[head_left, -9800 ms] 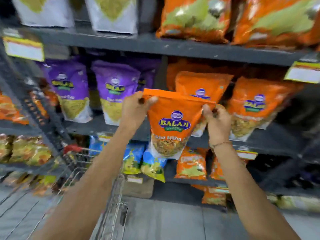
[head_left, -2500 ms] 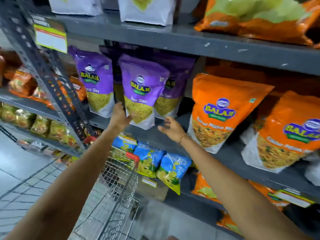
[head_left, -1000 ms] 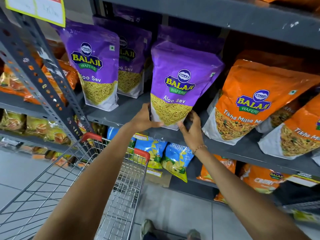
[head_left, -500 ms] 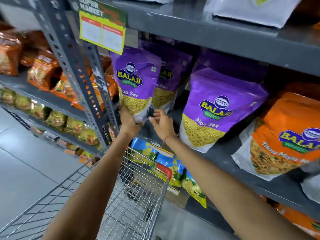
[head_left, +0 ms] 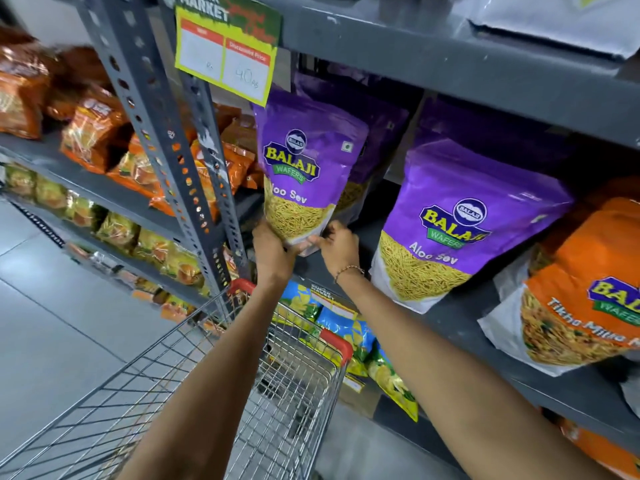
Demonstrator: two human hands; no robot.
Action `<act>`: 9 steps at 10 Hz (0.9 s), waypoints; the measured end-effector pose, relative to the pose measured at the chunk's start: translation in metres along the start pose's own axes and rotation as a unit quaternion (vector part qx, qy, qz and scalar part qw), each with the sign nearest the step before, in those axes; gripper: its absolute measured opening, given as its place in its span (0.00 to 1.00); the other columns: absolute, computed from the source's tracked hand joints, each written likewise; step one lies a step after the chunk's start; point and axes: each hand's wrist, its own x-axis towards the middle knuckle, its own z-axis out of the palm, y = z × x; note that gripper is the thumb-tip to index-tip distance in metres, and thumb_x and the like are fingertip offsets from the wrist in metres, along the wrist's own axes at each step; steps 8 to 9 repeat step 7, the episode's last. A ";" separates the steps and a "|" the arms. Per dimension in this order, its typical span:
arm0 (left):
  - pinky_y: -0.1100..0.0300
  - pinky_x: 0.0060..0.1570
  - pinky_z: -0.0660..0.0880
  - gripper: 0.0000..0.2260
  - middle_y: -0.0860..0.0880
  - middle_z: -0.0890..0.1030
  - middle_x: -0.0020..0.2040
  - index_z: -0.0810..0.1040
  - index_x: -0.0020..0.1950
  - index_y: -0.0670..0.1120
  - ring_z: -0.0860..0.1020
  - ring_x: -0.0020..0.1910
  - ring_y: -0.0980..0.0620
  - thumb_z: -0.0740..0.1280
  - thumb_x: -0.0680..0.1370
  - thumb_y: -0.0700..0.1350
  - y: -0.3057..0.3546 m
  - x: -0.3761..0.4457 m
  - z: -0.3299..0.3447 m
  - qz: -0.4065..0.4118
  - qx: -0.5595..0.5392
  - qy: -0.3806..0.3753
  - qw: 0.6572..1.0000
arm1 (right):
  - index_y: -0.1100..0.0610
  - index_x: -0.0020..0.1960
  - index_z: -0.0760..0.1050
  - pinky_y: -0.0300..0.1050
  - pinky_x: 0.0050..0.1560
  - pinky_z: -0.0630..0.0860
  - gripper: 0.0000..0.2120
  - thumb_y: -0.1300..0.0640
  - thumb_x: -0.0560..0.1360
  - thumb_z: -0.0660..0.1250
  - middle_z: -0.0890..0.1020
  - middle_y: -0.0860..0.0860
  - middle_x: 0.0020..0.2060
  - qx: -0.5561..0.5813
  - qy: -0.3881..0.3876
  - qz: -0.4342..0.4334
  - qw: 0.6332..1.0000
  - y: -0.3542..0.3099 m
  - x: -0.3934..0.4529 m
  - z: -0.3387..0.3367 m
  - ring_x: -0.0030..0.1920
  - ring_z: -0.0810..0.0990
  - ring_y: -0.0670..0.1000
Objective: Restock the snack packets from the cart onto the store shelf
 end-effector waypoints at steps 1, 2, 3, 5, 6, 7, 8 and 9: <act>0.52 0.59 0.73 0.36 0.42 0.73 0.59 0.68 0.63 0.42 0.72 0.61 0.45 0.80 0.60 0.44 -0.006 -0.007 0.010 -0.005 0.006 -0.010 1.000 | 0.66 0.45 0.74 0.56 0.46 0.78 0.13 0.57 0.69 0.71 0.83 0.64 0.44 -0.022 0.011 0.005 1.000 0.004 -0.009 -0.010 0.47 0.81 0.61; 0.46 0.58 0.75 0.38 0.43 0.73 0.60 0.66 0.63 0.44 0.73 0.61 0.45 0.80 0.58 0.47 -0.010 -0.008 0.019 -0.014 0.004 -0.017 1.000 | 0.66 0.45 0.72 0.54 0.44 0.75 0.12 0.58 0.70 0.70 0.82 0.65 0.43 -0.032 0.020 0.000 0.999 0.008 -0.012 -0.015 0.46 0.81 0.62; 0.46 0.62 0.72 0.40 0.38 0.71 0.61 0.64 0.65 0.38 0.71 0.62 0.41 0.80 0.59 0.45 -0.004 -0.014 0.021 -0.016 0.042 -0.022 0.999 | 0.62 0.43 0.70 0.48 0.39 0.68 0.09 0.58 0.72 0.68 0.81 0.65 0.41 -0.037 0.016 0.008 0.999 0.009 -0.016 -0.016 0.42 0.79 0.60; 0.44 0.67 0.65 0.44 0.32 0.65 0.66 0.57 0.68 0.32 0.66 0.66 0.34 0.78 0.63 0.49 0.014 -0.018 0.014 -0.032 0.127 -0.060 0.990 | 0.63 0.59 0.68 0.50 0.45 0.70 0.13 0.58 0.78 0.58 0.80 0.66 0.51 -0.030 -0.043 0.036 0.998 -0.005 -0.034 -0.024 0.52 0.78 0.64; 0.48 0.74 0.53 0.47 0.31 0.56 0.73 0.48 0.72 0.30 0.55 0.74 0.35 0.73 0.69 0.53 0.013 -0.028 0.018 -0.027 0.152 -0.062 0.986 | 0.60 0.68 0.64 0.45 0.54 0.69 0.18 0.58 0.79 0.56 0.79 0.61 0.57 -0.006 -0.017 -0.024 1.000 -0.009 -0.074 -0.042 0.57 0.77 0.58; 0.49 0.76 0.43 0.37 0.36 0.47 0.77 0.43 0.74 0.36 0.45 0.77 0.39 0.60 0.78 0.53 0.022 -0.056 0.021 0.055 0.139 -0.042 0.988 | 0.57 0.56 0.73 0.43 0.53 0.70 0.11 0.55 0.79 0.55 0.81 0.54 0.49 0.013 0.068 -0.107 0.992 0.017 -0.148 -0.071 0.50 0.77 0.52; 0.49 0.76 0.43 0.37 0.36 0.47 0.77 0.43 0.74 0.36 0.45 0.77 0.39 0.60 0.78 0.53 0.022 -0.056 0.021 0.055 0.139 -0.042 0.988 | 0.57 0.56 0.73 0.43 0.53 0.70 0.11 0.55 0.79 0.55 0.81 0.54 0.49 0.013 0.068 -0.107 0.992 0.017 -0.148 -0.071 0.50 0.77 0.52; 0.49 0.76 0.43 0.37 0.36 0.47 0.77 0.43 0.74 0.36 0.45 0.77 0.39 0.60 0.78 0.53 0.022 -0.056 0.021 0.055 0.139 -0.042 0.988 | 0.57 0.56 0.73 0.43 0.53 0.70 0.11 0.55 0.79 0.55 0.81 0.54 0.49 0.013 0.068 -0.107 0.992 0.017 -0.148 -0.071 0.50 0.77 0.52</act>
